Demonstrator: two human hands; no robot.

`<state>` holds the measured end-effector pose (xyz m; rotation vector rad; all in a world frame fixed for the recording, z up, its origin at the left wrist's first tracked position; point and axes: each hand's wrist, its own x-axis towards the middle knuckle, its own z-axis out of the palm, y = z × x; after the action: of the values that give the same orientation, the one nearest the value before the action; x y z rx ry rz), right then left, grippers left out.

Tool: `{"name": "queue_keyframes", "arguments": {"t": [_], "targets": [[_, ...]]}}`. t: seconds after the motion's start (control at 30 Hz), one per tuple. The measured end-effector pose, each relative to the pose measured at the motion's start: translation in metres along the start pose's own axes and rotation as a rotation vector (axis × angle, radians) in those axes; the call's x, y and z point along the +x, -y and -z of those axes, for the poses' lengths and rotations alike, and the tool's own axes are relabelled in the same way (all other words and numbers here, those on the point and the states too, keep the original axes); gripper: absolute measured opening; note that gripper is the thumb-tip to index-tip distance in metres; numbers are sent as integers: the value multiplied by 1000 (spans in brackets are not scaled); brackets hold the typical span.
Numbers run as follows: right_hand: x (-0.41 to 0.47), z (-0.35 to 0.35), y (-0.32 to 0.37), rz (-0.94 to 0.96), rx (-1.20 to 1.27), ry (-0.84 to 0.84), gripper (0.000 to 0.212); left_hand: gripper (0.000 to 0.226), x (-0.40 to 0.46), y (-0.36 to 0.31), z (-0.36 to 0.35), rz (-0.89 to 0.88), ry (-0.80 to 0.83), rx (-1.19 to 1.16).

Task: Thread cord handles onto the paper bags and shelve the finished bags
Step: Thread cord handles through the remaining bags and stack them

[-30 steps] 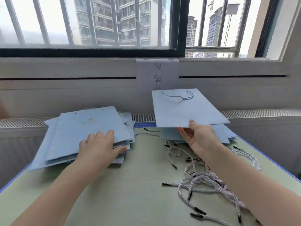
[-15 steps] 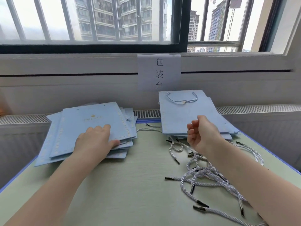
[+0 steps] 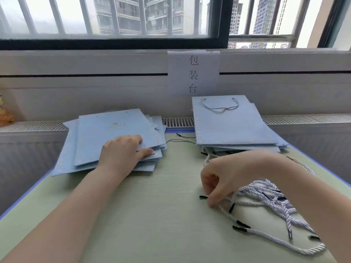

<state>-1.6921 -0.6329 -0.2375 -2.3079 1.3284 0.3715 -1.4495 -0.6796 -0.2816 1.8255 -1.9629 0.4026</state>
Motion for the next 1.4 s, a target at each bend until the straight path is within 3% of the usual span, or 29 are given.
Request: {"name": "queue_keyframes", "arguments": {"t": [0.13,0.23,0.47,0.63,0.77,0.9,0.97,1.07,1.17,1.27,1.37,1.4], "targets": [[11,-9,2,44,10,-159,15,41,0,0,-3,-30,-18,123],[21,-12,1,68,21,-407,13,32,0,3,-10,-128,-174,169],[11,6,3,387,673,-1199,10,38,-2,4,-1,-158,-401,54],[1,19,-2,495,1090,-1396,14,37,-7,-16,23,-189,-588,-31],[0,25,-11,379,1208,-1360,21,34,-19,-43,45,-235,-704,-85],[19,19,-18,-26,1559,-862,19,28,-34,-69,48,-340,-679,-171],[24,15,-16,-67,1716,-633,23,26,-39,-80,42,-459,-641,-184],[25,11,-22,-51,1619,-530,45,7,-47,-90,32,-684,-501,-203],[21,8,-22,-61,1364,-583,26,8,-49,-95,27,-749,-377,-323],[18,10,-22,-14,1237,-671,16,26,-40,-86,31,-582,-358,-442],[6,24,-30,58,1255,-660,8,33,-22,-62,33,-221,-346,-454],[0,29,-35,84,1237,-620,16,36,-15,-51,33,-72,-307,-435]]}}
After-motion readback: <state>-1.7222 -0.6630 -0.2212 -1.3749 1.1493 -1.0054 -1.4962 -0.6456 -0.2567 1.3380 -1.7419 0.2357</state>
